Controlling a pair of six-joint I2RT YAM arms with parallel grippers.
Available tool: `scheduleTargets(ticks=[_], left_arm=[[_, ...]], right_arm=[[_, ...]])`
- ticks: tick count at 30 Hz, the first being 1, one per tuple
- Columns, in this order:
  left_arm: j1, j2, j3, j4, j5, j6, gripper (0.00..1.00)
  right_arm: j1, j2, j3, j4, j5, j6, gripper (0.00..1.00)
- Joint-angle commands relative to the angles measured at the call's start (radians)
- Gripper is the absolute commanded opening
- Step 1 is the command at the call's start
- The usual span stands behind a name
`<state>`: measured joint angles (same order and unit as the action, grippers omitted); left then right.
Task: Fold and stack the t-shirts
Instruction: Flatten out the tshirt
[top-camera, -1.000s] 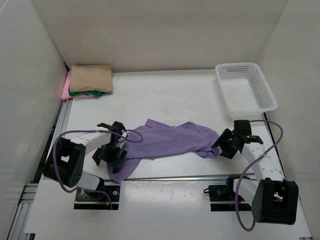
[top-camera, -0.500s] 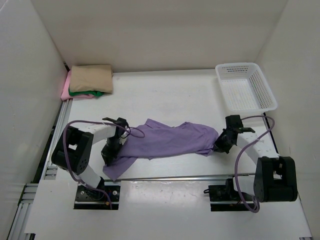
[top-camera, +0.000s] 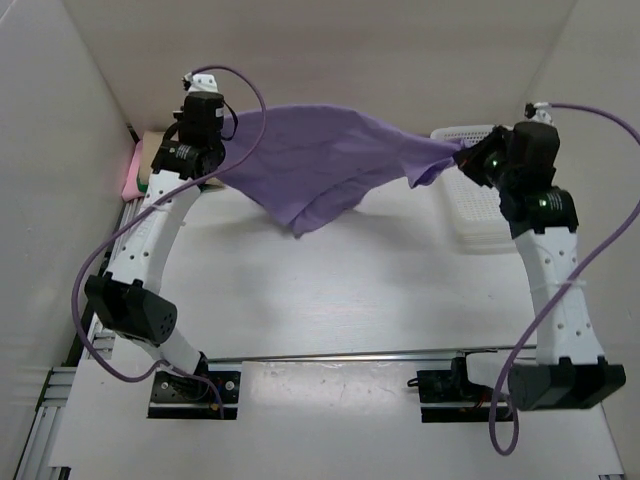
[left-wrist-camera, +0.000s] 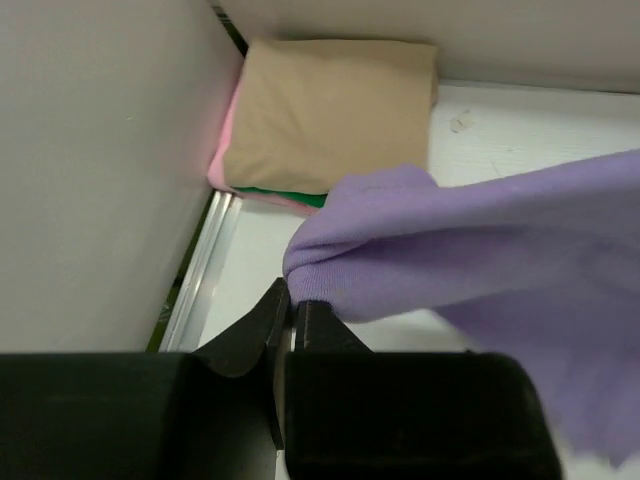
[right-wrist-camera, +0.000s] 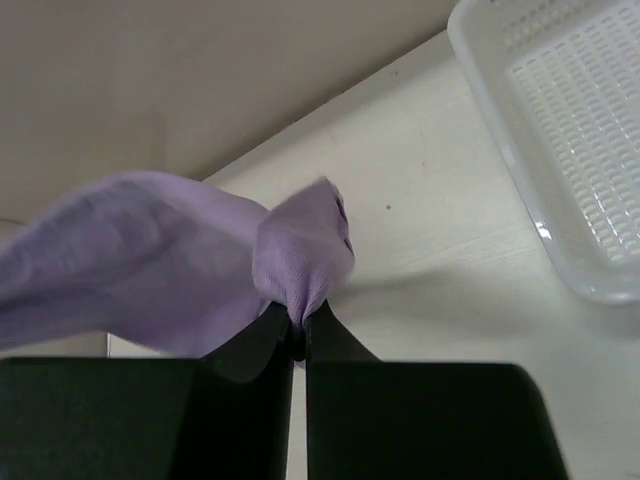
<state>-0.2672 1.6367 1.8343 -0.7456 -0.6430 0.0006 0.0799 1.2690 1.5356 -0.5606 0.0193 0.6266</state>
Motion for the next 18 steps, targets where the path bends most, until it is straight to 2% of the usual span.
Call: scheduleTargets(ticks=[1, 3, 4, 6, 7, 8, 11, 12, 14, 15, 18], left_arm=[[-0.010, -0.053, -0.090, -0.025, -0.139, -0.001, 0.10], [-0.010, -0.099, -0.228, -0.015, -0.164, -0.001, 0.10], [-0.010, -0.153, -0.280, -0.015, -0.164, -0.001, 0.10], [-0.032, -0.214, -0.490, -0.015, -0.109, -0.001, 0.11], [-0.046, -0.283, -0.573, -0.015, -0.081, -0.001, 0.16], [-0.073, -0.316, -0.733, -0.015, -0.049, -0.001, 0.24], [-0.061, -0.406, -0.946, -0.017, 0.025, -0.001, 0.56], [-0.037, -0.406, -1.021, -0.002, 0.034, -0.001, 0.49], [0.014, -0.385, -1.035, 0.009, 0.075, -0.001, 0.14], [0.058, -0.385, -1.005, 0.009, 0.092, -0.001, 0.10], [0.082, -0.373, -0.939, 0.009, 0.138, -0.001, 0.10]], right_arm=[[-0.005, -0.089, -0.142, -0.056, -0.007, -0.004, 0.00], [-0.005, -0.192, -0.256, -0.047, 0.016, 0.019, 0.00], [-0.005, -0.260, -0.373, -0.047, 0.025, 0.030, 0.00], [-0.005, -0.325, -0.503, -0.047, 0.013, 0.082, 0.00], [-0.005, -0.373, -0.567, -0.047, -0.005, 0.096, 0.00], [-0.005, -0.391, -0.688, -0.047, -0.022, 0.111, 0.00], [0.018, -0.428, -0.860, -0.026, -0.082, 0.194, 0.00], [0.030, -0.428, -0.908, -0.016, -0.117, 0.211, 0.00], [0.061, -0.428, -0.995, 0.022, -0.142, 0.251, 0.00], [0.073, -0.439, -0.996, 0.031, -0.142, 0.251, 0.00], [0.144, -0.460, -0.944, 0.044, -0.101, 0.230, 0.00]])
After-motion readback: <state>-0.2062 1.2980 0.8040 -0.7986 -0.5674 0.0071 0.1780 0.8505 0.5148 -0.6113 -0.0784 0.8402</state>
